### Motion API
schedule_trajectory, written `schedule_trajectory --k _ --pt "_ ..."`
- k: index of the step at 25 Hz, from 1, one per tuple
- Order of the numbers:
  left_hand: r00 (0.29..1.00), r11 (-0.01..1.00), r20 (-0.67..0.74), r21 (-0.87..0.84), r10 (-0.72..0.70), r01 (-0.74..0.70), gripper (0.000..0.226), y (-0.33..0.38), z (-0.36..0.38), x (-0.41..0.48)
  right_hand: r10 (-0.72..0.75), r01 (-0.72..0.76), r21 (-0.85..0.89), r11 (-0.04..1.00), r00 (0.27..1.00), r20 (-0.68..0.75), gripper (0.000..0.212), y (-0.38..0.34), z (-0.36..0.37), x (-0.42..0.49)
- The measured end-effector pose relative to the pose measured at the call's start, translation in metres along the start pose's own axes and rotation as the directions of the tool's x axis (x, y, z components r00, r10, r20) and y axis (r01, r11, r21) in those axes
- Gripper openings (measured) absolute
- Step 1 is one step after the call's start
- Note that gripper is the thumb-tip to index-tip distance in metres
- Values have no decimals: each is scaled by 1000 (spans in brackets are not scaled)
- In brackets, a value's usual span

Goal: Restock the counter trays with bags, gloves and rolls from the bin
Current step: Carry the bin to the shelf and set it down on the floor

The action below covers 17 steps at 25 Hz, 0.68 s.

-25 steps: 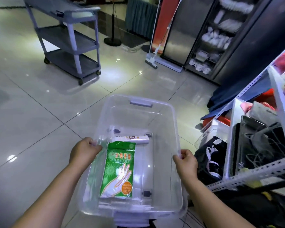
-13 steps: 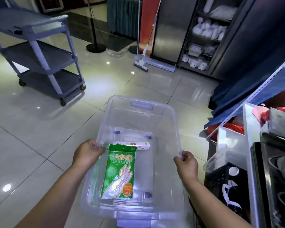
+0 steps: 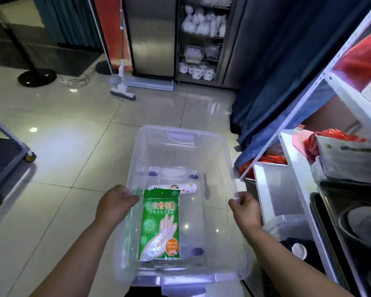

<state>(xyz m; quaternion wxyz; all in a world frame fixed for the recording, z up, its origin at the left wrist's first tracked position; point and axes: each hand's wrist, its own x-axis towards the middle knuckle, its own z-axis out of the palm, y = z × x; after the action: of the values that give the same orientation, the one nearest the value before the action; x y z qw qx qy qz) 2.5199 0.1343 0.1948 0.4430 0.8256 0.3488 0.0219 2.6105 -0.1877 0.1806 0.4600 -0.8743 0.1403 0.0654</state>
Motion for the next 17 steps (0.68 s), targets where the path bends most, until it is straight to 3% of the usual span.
schedule_trajectory --k 9,17 --pt "921 944 362 229 143 -236 29 115 82 214 264 -261 44 964 935 -236 19 -27 22 135" --pt "849 854 518 389 109 -347 26 158 217 304 456 -458 -1 889 885 -100 14 40 30 257"
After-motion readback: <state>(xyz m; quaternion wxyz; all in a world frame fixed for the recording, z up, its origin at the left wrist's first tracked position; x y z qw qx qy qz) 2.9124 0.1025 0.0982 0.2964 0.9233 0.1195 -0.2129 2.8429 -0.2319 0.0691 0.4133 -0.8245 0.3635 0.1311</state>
